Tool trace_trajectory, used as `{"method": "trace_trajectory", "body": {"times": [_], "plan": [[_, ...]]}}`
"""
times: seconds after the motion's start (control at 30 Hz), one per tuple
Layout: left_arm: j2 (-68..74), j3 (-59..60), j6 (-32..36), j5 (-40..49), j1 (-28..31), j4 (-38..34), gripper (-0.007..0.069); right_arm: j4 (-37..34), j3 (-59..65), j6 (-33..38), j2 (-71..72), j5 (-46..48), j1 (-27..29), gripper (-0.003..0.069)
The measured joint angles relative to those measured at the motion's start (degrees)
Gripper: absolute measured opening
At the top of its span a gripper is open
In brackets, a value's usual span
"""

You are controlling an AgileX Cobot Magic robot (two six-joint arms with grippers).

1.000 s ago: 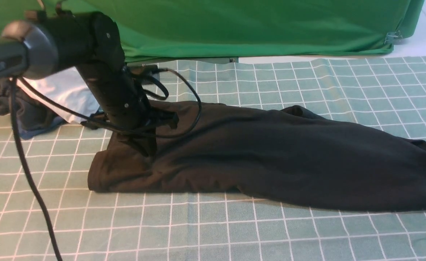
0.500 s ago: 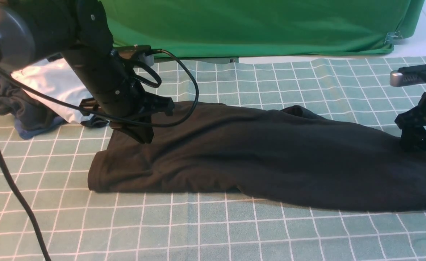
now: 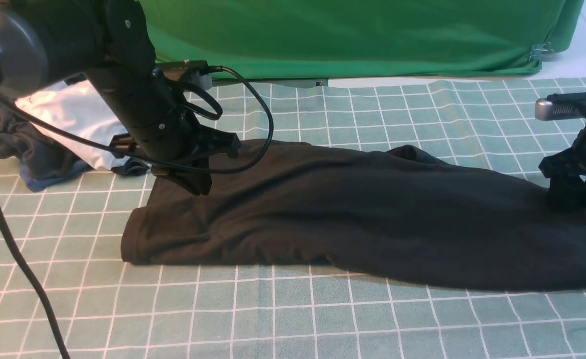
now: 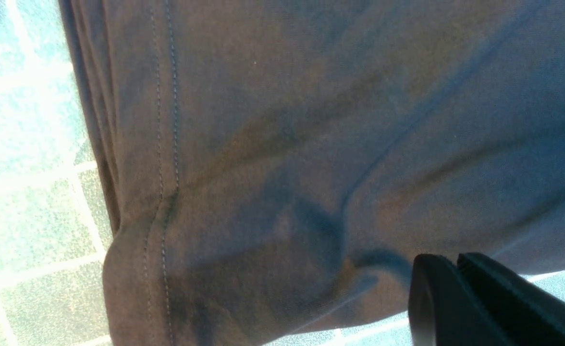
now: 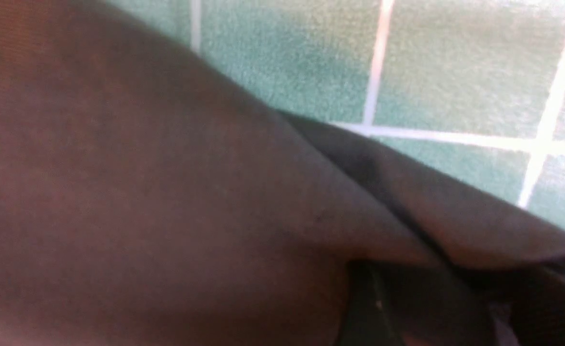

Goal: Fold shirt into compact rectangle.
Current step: 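Pull the folded dark garment lengthwise by its ends to straighten it flat on the table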

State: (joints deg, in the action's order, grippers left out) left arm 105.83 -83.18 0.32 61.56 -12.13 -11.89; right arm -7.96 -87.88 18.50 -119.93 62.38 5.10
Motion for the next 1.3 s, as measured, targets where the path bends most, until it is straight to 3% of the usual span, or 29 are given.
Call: {"method": "trace_trajectory", "body": {"times": [0.1,0.13,0.23,0.33,0.67,0.83,0.93,1.03,1.1,1.3], "plan": [[0.0,0.0,0.0,-0.1,0.0,0.1,0.0007,0.0,0.0,0.5,-0.9,-0.2,0.0,0.0294],[0.0,0.0,0.0,-0.1,0.0,0.1,0.0007,0.0,0.0,0.8,-0.9,-0.5,0.0,0.0199],[0.0,0.0,0.0,-0.1,0.0,0.1,0.0007,0.0,0.0,0.9,-0.1,-1.1,0.0,0.0069],[0.0,0.0,0.1,0.1,0.0,0.1,0.0007,0.1,0.0,0.9,2.3,-0.3,0.0,0.0031],[0.0,0.0,0.1,0.6,0.0,0.1,0.0007,4.1,0.0,0.0,6.4,-2.8,0.5,0.0022],[0.0,0.0,0.3,0.6,0.0,0.1,0.0007,4.0,0.0,0.1,5.7,-1.1,0.5,0.0034],[0.0,0.0,0.3,0.6,0.0,0.1,0.0007,3.2,0.0,2.0,5.5,0.2,0.5,0.0113],[0.0,0.0,0.4,0.6,0.0,0.1,0.0007,1.5,0.0,4.9,5.2,0.9,0.5,0.0285],[0.0,0.0,0.4,0.6,0.0,0.0,0.0007,0.5,0.0,5.9,4.4,0.9,0.5,0.0342],[0.0,0.0,0.4,1.5,0.0,-0.1,0.0007,-0.8,0.0,6.6,0.3,1.0,0.5,0.037]]}}
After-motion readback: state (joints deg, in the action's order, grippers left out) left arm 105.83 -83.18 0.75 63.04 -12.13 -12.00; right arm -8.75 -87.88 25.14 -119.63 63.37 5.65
